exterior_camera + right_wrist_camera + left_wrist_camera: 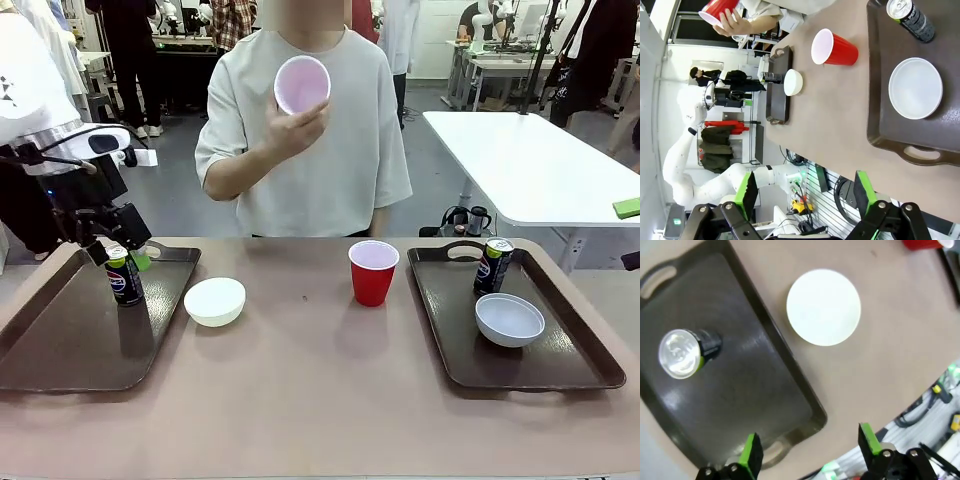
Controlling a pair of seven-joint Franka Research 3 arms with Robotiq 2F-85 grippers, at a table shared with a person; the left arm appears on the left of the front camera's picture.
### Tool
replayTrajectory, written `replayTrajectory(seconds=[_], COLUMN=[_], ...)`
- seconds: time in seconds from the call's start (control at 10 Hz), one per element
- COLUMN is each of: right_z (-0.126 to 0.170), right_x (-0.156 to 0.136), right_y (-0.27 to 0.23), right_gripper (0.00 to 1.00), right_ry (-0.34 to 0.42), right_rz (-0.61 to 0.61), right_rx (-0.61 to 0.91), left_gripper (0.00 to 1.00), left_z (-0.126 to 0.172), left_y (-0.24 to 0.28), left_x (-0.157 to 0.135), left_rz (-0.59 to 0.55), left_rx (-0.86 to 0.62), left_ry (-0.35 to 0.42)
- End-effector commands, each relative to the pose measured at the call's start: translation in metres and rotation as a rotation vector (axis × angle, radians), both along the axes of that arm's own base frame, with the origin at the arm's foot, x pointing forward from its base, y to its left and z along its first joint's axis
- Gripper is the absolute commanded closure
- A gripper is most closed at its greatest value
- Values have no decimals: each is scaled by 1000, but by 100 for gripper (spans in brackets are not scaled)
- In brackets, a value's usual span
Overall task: Prepare tableware on both trays.
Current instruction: Pick up a Picnic Bowl from the table and place it on a Handle tray.
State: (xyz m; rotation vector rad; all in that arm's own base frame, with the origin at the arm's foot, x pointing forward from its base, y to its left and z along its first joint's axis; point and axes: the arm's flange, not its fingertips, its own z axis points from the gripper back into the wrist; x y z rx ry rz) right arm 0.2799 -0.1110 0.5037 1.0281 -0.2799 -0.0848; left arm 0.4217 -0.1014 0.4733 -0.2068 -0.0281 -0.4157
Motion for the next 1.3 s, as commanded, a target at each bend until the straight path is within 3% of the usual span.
replayTrajectory(seconds=[0.0, 0.1, 0.2, 0.3, 0.4, 0.5, 1.2], right_z=[-1, -1, -1, -1, -1, -1, -1], right_x=[2, 2, 2, 2, 2, 2, 2], right_y=[0, 0, 0, 0, 0, 0, 0], right_gripper=[0, 0, 0, 0, 0, 0, 0], right_ry=[-12, -12, -12, -12, -12, -12, -12], right_rz=[1, 1, 1, 1, 1, 1, 1], right_rx=[19, 19, 19, 19, 19, 19, 19], left_gripper=[0, 0, 0, 0, 0, 0, 0], left_z=[4, 2, 10, 12, 19, 11, 3], left_y=[0, 17, 38, 62, 84, 90, 103], left_x=[-4, -28, -71, -129, -161, -172, -156], left_rz=[1, -20, -48, -122, -115, -101, -52], left_rx=[1, -66, -115, -86, -101, -119, -168], left_ry=[-4, -23, -26, 41, 72, 82, 72])
